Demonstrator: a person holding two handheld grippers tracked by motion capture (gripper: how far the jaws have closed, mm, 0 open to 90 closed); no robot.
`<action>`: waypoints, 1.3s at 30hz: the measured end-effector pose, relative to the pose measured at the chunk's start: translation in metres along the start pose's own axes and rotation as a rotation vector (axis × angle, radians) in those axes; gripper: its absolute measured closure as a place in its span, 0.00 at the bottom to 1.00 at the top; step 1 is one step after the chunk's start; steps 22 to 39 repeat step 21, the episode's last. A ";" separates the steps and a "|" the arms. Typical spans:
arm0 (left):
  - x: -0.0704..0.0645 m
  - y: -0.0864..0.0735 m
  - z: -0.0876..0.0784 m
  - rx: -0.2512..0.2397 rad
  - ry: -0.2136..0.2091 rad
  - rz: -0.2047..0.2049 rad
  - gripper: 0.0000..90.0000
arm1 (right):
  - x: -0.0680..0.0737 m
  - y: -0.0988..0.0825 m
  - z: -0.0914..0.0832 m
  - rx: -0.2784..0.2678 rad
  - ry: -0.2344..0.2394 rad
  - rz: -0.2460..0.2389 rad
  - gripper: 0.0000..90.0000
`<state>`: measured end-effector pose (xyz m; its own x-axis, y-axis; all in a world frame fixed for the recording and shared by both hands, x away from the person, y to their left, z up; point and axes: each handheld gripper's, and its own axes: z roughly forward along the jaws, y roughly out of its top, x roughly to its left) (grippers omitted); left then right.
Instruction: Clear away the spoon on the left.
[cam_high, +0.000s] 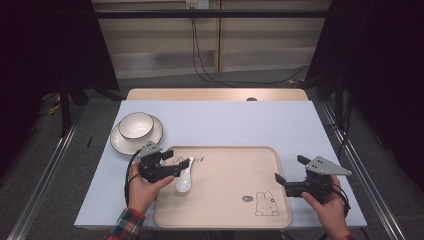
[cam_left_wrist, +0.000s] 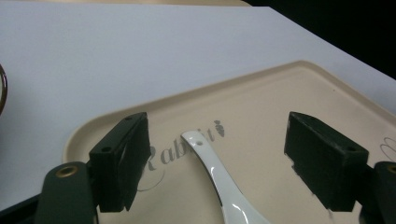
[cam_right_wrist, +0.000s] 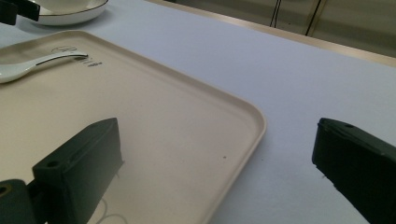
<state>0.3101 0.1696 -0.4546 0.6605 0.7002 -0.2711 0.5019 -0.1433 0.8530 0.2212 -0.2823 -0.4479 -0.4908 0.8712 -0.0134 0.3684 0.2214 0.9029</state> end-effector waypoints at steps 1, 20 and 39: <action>0.000 0.000 -0.002 -0.006 0.001 0.002 0.25 | 0.000 0.000 0.000 -0.001 0.003 0.001 0.01; 0.003 0.002 -0.021 -0.077 0.004 0.043 0.15 | -0.009 -0.002 -0.001 -0.008 -0.023 0.022 0.01; 0.003 0.002 -0.021 -0.077 0.005 0.047 0.15 | -0.009 -0.001 0.000 -0.007 -0.024 0.022 0.01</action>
